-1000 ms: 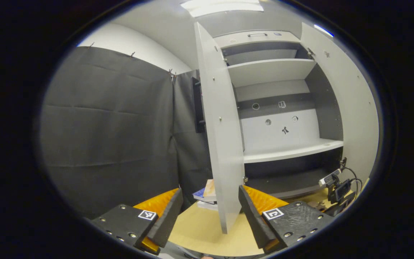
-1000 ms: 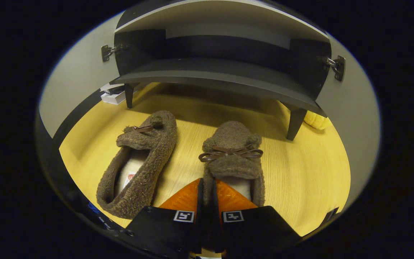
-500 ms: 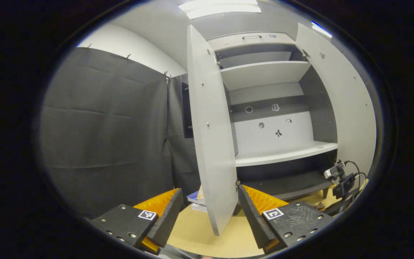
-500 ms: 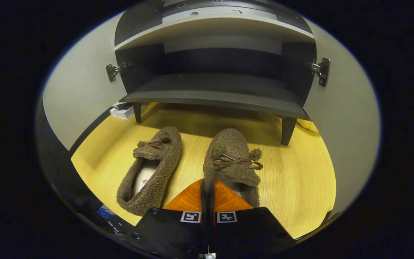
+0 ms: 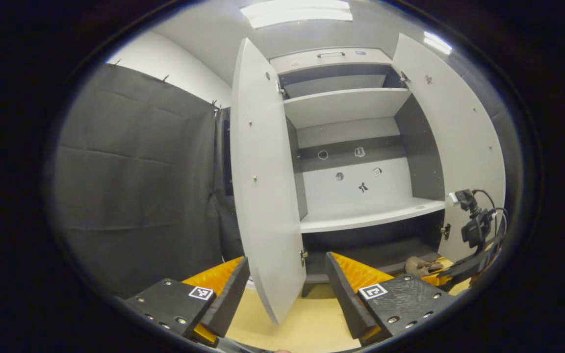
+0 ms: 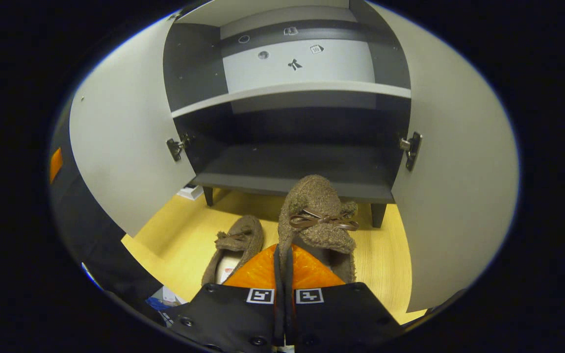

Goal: Grab one shoe with the right hand and put it into the shoe cabinet, grab the other shoe with the left hand and put it into the shoe cabinet; then close the right door with the right hand and the left door with the left hand.

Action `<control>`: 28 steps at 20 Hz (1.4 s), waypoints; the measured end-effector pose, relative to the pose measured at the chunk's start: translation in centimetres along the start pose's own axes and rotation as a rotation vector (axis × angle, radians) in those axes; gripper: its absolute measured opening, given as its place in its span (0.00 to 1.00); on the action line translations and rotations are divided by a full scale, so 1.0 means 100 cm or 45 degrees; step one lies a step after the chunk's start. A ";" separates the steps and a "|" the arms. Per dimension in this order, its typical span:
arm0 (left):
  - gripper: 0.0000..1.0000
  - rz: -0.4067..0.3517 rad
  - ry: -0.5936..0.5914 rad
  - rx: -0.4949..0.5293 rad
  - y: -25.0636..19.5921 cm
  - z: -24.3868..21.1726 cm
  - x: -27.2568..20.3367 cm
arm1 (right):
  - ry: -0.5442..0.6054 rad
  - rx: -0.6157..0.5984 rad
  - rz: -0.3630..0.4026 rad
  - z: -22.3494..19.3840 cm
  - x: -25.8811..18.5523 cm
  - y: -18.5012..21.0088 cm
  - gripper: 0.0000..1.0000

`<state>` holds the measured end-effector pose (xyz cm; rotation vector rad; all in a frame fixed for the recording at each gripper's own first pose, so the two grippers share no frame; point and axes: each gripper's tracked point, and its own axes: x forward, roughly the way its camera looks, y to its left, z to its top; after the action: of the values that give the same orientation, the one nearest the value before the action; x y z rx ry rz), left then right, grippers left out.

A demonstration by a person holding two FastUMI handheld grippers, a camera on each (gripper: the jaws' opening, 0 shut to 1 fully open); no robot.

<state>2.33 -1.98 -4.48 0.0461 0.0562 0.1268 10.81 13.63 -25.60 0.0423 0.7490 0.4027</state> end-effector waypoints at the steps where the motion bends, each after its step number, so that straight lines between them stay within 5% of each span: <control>1: 0.97 -0.011 -0.006 -0.002 -0.005 0.002 0.001 | -0.016 0.003 0.005 0.006 -0.007 0.000 0.02; 16: 0.97 -0.100 -0.033 -0.036 -0.029 0.000 0.032 | -0.361 -0.081 0.067 0.163 -0.047 0.023 0.02; 28: 0.97 -0.132 -0.003 -0.086 -0.025 -0.020 0.053 | -0.542 -0.126 -0.069 0.299 -0.012 0.001 0.00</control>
<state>7.77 -3.73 -6.91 -0.0239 0.0518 0.0253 30.02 16.42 -2.79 0.0141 0.3091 0.3627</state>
